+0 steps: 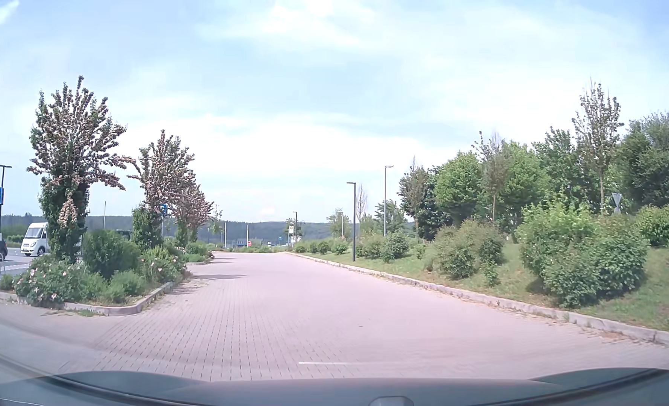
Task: Follow the waypoints while adhering to traffic rules and regulations
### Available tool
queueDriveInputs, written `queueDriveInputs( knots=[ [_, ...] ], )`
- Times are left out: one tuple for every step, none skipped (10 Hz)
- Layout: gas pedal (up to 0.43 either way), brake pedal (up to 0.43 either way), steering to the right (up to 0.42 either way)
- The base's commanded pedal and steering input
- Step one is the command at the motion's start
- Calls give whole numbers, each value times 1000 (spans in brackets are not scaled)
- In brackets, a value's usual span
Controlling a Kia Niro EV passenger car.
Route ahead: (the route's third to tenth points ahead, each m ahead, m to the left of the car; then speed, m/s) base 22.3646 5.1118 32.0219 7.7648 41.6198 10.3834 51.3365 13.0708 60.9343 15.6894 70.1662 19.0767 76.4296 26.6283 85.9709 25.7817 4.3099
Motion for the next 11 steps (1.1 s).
queueDriveInputs(
  knots=[
    [47,0,-40],
    [47,0,-41],
    [47,0,-42],
    [47,0,-47],
    [47,0,-55],
    [47,0,-58],
    [47,0,-57],
    [47,0,-58],
    [47,0,-59],
    [47,0,-59],
    [47,0,-59]
  ],
)
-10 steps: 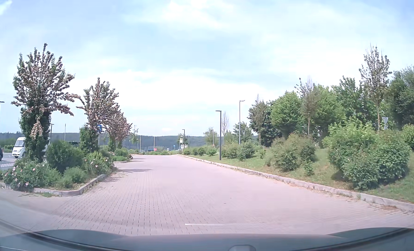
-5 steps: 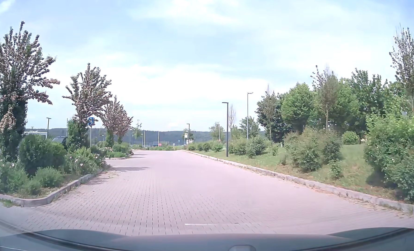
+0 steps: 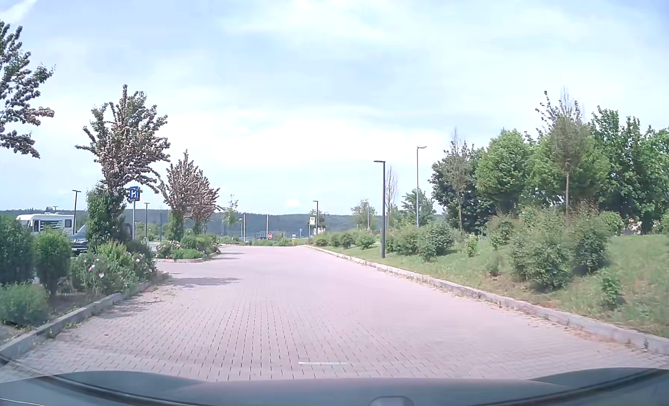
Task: Follow the waypoints while adhering to traffic rules and regulations
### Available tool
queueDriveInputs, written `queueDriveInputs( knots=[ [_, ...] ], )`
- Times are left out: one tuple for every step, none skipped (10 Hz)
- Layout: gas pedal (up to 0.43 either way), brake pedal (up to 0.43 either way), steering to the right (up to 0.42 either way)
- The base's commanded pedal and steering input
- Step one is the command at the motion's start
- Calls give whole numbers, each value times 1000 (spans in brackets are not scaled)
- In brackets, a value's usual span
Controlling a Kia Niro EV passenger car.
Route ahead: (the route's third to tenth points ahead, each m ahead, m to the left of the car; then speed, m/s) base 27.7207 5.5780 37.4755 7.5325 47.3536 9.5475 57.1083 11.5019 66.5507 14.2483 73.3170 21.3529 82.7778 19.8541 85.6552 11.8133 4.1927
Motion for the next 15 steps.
queueDriveInputs(
  knots=[
    [47,0,-59],
    [47,0,-59],
    [47,0,-59],
    [47,0,-59],
    [47,0,-59],
    [47,0,-59],
    [47,0,-56],
    [47,0,-55],
    [47,0,-55],
    [47,0,-54],
    [47,0,-52],
    [47,0,-50],
    [47,0,-49],
    [47,0,-46],
    [47,0,-42]
  ],
)
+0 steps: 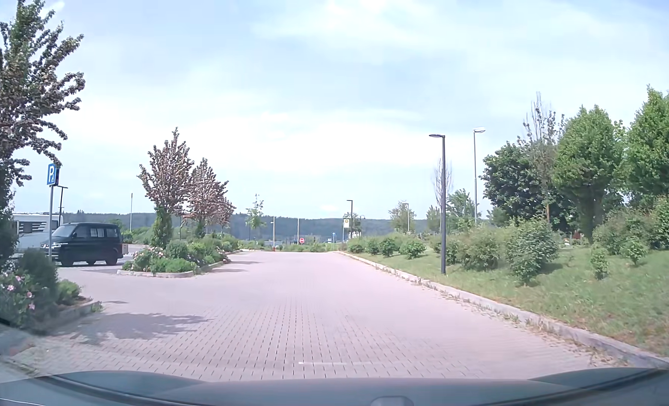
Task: Follow the waypoints while adhering to traffic rules and regulations
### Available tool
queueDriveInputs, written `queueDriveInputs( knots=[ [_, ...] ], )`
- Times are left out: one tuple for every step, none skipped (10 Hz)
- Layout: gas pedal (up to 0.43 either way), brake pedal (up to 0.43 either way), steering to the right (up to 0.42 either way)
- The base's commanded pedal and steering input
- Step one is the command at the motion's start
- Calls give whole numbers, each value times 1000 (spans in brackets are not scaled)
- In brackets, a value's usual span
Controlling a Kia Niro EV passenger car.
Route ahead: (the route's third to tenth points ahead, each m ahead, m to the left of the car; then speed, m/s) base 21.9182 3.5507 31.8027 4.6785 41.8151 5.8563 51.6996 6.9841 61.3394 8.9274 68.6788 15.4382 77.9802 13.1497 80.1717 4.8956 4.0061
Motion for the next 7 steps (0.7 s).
queueDriveInputs(
  knots=[
    [47,0,-37],
    [47,0,-35],
    [47,0,-35],
    [47,0,-34],
    [47,0,-35],
    [47,0,-35],
    [47,0,-37]
  ],
)
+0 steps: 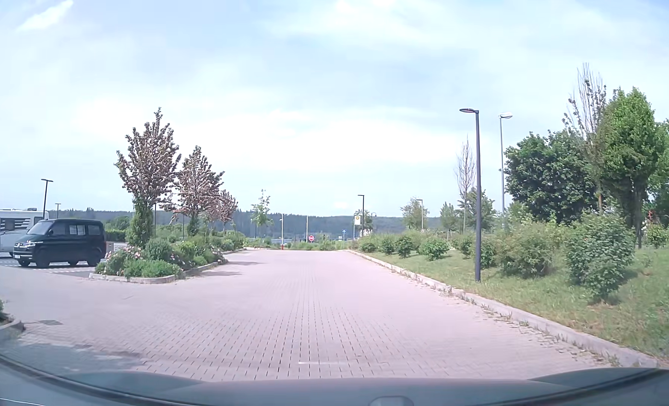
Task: Follow the waypoints while adhering to traffic rules and regulations
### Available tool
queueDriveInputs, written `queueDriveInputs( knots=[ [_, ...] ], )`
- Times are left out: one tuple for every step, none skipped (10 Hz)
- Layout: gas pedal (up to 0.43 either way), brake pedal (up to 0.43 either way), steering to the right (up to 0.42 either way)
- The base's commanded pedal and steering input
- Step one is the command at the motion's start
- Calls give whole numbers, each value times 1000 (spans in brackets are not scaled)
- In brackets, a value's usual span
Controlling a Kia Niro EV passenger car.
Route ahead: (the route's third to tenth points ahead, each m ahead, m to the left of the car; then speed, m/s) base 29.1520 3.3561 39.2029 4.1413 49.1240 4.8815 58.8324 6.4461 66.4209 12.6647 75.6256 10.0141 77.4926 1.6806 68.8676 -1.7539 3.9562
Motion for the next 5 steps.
queueDriveInputs(
  knots=[
    [47,0,-42],
    [47,0,-49],
    [47,0,-54],
    [47,0,-54],
    [47,0,-54]
  ],
)
